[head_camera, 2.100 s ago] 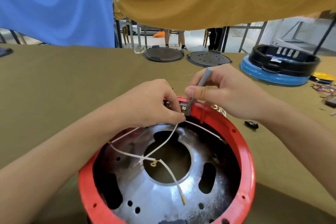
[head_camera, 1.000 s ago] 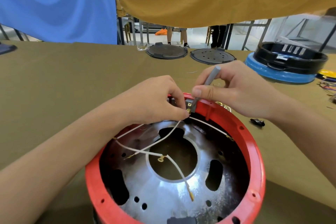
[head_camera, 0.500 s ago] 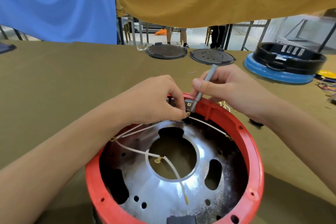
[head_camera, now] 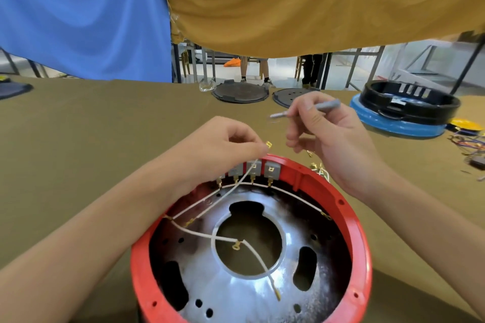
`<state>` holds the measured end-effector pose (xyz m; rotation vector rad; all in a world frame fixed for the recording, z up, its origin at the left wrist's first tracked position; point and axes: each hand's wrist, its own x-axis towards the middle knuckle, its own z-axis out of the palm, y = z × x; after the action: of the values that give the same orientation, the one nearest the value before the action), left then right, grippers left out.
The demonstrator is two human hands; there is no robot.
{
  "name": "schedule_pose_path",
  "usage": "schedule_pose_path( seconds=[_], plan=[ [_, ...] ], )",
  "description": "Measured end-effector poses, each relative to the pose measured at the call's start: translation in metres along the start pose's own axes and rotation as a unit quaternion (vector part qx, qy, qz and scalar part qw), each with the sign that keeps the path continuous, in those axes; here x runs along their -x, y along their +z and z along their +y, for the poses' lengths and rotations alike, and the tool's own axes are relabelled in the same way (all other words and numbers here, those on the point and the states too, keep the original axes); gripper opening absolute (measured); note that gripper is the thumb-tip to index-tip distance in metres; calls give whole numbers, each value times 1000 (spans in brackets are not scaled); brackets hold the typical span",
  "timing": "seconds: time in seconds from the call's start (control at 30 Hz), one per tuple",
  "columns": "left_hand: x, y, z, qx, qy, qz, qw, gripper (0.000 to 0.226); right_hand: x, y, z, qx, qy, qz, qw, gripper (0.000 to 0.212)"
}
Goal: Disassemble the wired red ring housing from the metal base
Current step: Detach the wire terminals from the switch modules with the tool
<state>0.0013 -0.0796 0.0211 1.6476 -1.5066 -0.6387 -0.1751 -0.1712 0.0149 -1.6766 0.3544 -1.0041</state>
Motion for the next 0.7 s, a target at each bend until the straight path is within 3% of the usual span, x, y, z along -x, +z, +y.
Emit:
schedule_pose_path(
  seconds=[0.07, 0.23, 0.4, 0.5, 0.7],
  plan=[
    [-1, -1, -1, 39, -3, 11, 999, 15, 2, 4, -1, 48, -20, 0, 999, 17],
    [-1, 0, 1, 60, 30, 11, 998, 14, 2, 11, 0, 84, -12, -21, 996, 27],
    [1, 0, 2, 66, 59, 3, 996, 11, 0, 7, 0, -42, 46, -21, 998, 24],
    [2, 0, 4, 65, 60, 2, 996, 11, 0, 8, 3, -27, 43, -7, 999, 21],
    [2, 1, 4, 18, 51, 57, 997, 14, -8, 0, 6, -149, 80, 96, 981, 17]
  ],
)
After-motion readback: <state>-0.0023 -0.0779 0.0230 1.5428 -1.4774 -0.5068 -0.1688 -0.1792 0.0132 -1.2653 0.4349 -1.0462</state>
